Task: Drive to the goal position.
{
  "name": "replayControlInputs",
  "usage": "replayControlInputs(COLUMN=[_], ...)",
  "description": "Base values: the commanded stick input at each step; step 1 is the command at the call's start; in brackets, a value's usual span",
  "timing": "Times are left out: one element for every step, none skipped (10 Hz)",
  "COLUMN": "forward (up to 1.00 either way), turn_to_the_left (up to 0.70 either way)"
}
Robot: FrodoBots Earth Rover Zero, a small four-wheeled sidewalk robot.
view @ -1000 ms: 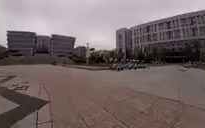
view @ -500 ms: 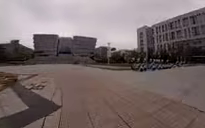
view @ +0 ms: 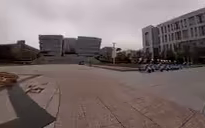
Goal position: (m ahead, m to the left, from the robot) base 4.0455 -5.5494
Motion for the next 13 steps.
replayControlInputs(forward=[0.70,0.70,0.70,0.70,0.70,0.70,0.70,0.70,0.70,0.70,0.70,0.70,0.70], turn_to_the_left=[0.00,0.00,0.00,0.00,0.00,0.00,0.00,0.00,0.00,0.00,0.00,0.00,0.00])
